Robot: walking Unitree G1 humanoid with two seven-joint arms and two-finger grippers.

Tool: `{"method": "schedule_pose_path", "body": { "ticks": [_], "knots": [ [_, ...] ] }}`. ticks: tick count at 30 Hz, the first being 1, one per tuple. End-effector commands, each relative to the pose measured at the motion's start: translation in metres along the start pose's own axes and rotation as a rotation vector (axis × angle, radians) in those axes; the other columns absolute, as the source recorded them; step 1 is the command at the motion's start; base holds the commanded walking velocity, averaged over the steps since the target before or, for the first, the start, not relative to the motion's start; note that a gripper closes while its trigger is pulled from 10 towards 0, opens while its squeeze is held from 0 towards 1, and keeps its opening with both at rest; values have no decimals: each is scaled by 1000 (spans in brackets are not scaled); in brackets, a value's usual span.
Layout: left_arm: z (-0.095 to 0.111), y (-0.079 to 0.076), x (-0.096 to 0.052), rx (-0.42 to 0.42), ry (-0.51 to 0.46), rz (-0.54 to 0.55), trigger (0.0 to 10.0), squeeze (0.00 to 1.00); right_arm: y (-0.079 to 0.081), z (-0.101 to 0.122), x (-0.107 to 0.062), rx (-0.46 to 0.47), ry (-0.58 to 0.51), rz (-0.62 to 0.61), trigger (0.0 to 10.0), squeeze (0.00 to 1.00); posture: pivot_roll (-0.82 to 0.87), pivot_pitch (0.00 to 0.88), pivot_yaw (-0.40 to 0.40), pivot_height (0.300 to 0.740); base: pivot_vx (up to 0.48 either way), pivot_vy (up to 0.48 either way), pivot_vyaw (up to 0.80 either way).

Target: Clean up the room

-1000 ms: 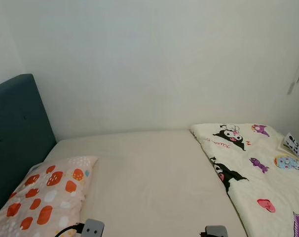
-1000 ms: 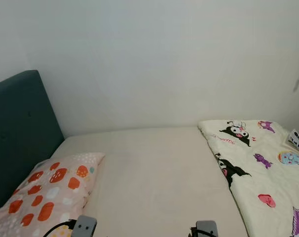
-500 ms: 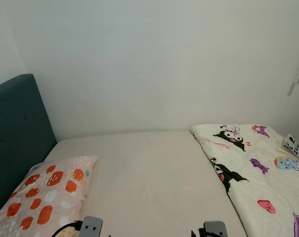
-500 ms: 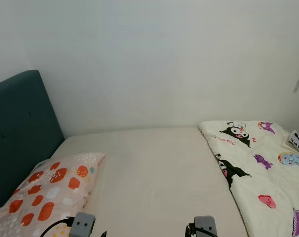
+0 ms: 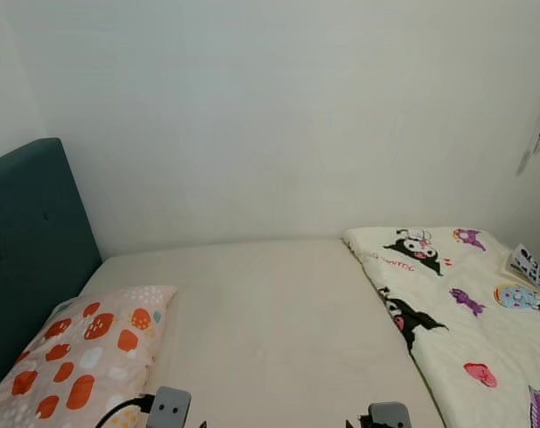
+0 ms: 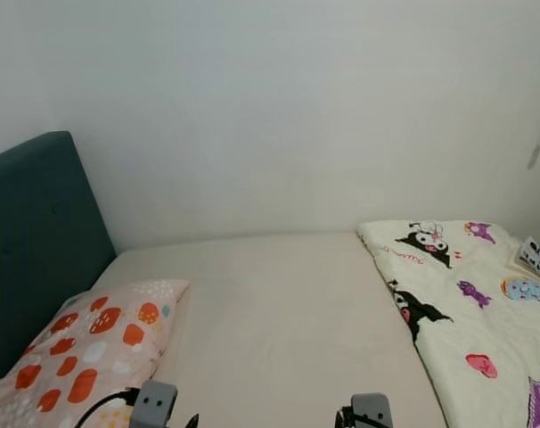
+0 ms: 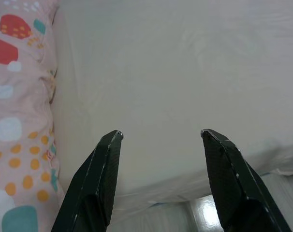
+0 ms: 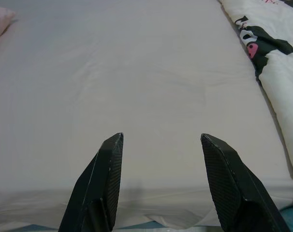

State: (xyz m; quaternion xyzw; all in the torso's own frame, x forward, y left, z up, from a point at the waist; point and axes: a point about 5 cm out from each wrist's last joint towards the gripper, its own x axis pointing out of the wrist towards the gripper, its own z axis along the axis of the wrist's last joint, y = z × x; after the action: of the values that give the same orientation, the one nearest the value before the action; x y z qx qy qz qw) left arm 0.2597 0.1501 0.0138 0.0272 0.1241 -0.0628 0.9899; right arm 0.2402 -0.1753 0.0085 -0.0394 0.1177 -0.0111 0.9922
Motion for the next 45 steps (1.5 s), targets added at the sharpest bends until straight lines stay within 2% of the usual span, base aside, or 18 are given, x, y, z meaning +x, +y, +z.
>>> {"method": "schedule_pose_path", "body": {
  "ticks": [1,28,45],
  "knots": [
    [-5,-1,-3,4,15,-7,10000,0,1,-8,-4,15,36,-6,10000,0,-45,62,18,740,0,0,0],
    [-5,3,-3,-2,17,15,10000,0,1,-9,-2,-8,43,-10,10000,0,-32,82,12,740,0,0,0],
    [-4,-1,-1,2,18,1,10000,0,0,-6,0,-4,35,-19,10000,0,-37,91,17,740,0,0,0]
  ]
}}
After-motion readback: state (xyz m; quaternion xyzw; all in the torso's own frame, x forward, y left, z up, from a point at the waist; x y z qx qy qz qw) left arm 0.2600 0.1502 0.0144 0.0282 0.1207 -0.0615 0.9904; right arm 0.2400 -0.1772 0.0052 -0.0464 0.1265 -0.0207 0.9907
